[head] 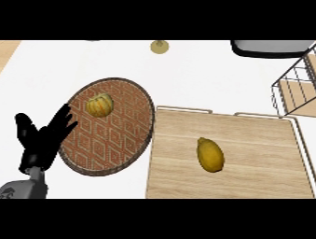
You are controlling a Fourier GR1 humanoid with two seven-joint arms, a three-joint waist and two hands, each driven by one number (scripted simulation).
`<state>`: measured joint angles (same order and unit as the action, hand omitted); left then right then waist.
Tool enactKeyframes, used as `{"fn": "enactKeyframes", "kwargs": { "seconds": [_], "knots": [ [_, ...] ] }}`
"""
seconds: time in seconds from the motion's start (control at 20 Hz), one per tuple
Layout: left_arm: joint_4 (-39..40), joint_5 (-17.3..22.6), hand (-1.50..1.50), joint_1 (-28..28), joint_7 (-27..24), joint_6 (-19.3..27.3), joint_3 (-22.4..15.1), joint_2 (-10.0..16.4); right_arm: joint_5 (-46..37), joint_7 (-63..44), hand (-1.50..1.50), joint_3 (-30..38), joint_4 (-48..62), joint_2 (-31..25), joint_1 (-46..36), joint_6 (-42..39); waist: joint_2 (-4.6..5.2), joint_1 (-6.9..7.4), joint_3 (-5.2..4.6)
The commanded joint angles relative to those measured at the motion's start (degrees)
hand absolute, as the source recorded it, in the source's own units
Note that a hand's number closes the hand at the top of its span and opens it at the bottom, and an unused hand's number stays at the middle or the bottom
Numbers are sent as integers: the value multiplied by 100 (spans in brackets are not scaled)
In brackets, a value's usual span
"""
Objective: Pick the tomato from the tray and place it in the tiered shelf
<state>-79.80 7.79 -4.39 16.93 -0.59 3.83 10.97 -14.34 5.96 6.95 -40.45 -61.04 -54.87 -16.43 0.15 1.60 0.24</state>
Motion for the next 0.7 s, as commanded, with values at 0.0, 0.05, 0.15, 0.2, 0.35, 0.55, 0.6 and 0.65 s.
{"fn": "enactKeyframes", "kwargs": {
  "seconds": [0.0,0.05,0.15,0.2,0.35,0.55,0.6,0.65],
  "knots": [
    [60,-76,0,112,36,44,-130,-167,-301,550,150,-4,794,-138,-387,-174,41,29,-22],
    [277,58,0,61,107,-46,127,26,-193,119,150,33,335,43,-396,-158,10,-55,-26],
    [205,120,0,314,-124,-301,165,174,-588,483,150,-223,511,-142,-376,-96,29,2,-26],
    [87,-166,0,206,42,92,-121,-139,-710,421,150,-304,586,-300,-608,-284,33,13,-25],
    [344,-102,0,12,22,51,4,-89,2,-53,150,452,1003,44,-720,-113,21,-74,-25],
    [280,-255,0,62,-1,193,-152,-264,259,-177,-150,830,1339,156,-852,97,20,-80,-23],
    [-1,3,0,287,101,-42,43,-47,334,-209,-150,919,1399,55,-892,-34,7,-46,-22],
    [114,-101,0,152,8,35,-30,-137,357,-310,-150,965,1476,136,-1037,46,19,-39,-23]
  ]
}}
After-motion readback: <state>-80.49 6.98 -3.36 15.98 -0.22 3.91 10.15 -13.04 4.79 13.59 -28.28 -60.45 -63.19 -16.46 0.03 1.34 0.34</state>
